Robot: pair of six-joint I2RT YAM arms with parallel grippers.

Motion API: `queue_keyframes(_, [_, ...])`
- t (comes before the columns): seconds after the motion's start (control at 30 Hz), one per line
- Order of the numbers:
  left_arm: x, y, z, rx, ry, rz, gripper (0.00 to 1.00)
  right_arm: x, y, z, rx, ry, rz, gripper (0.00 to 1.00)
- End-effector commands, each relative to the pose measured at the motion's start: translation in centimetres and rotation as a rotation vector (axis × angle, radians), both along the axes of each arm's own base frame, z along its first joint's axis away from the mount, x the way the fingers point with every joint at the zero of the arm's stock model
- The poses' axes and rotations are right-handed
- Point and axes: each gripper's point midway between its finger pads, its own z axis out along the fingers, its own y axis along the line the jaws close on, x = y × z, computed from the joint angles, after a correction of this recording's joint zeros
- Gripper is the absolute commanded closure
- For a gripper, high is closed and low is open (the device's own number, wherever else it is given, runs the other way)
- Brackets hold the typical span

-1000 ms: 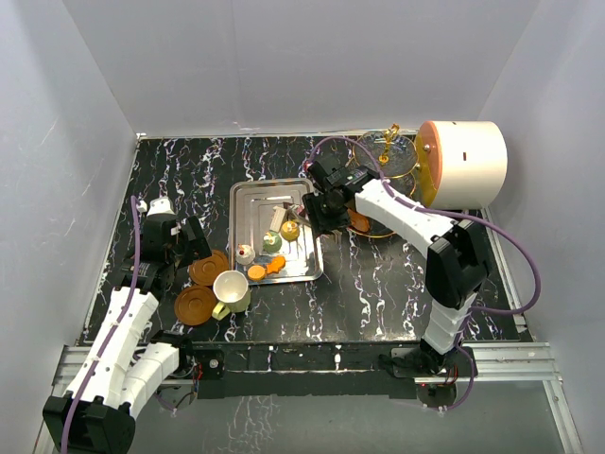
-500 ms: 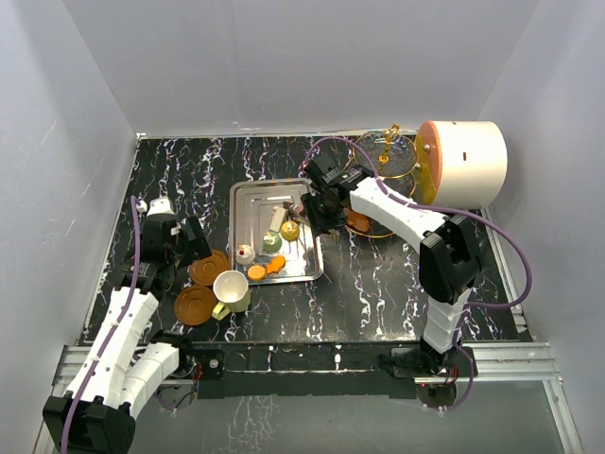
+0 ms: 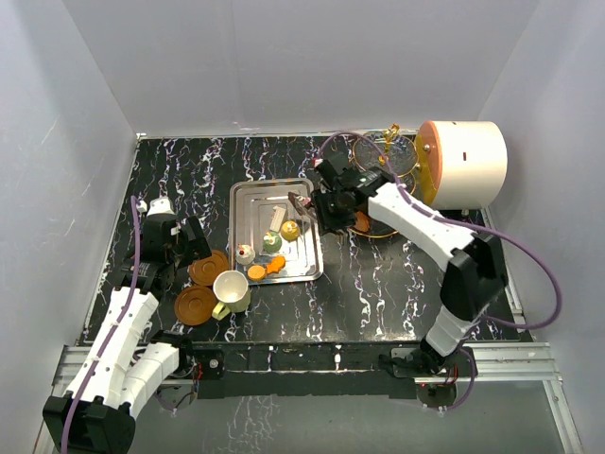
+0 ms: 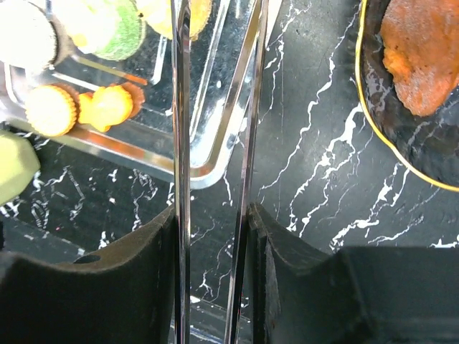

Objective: Serve the afternoon tea
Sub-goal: Pick up the desert from the tray.

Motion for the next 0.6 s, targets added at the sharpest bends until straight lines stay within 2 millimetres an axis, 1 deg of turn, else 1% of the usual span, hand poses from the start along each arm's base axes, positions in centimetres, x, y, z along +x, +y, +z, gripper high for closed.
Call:
queue_keyframes(0.0, [-0.1, 0.0, 0.4, 0.004, -0.006, -0.005, 0.01, -0.5, -0.5, 4.4, 0.092, -0.096, -0.051, 0.72])
queue_keyframes(0.17, [0.0, 0.0, 0.4, 0.004, -0.007, -0.006, 0.01, -3.1, -2.0, 4.6, 0.088, -0.057, -0.065, 0.72])
queue_keyframes(0.27, [0.0, -0.1, 0.4, 0.002, -0.009, -0.008, 0.01, -4.9, -3.3, 4.6, 0.082, -0.035, -0.086, 0.72])
queue_keyframes(0.43, [0.0, -0.1, 0.4, 0.002, -0.006, -0.011, 0.01, -7.1, -6.7, 4.6, 0.022, -0.039, -0.18, 0.72])
queue_keyframes(0.57, [0.1, -0.2, 0.4, -0.001, -0.007, -0.016, 0.01, -7.9, -9.9, 4.3, -0.006, -0.036, -0.272, 0.72])
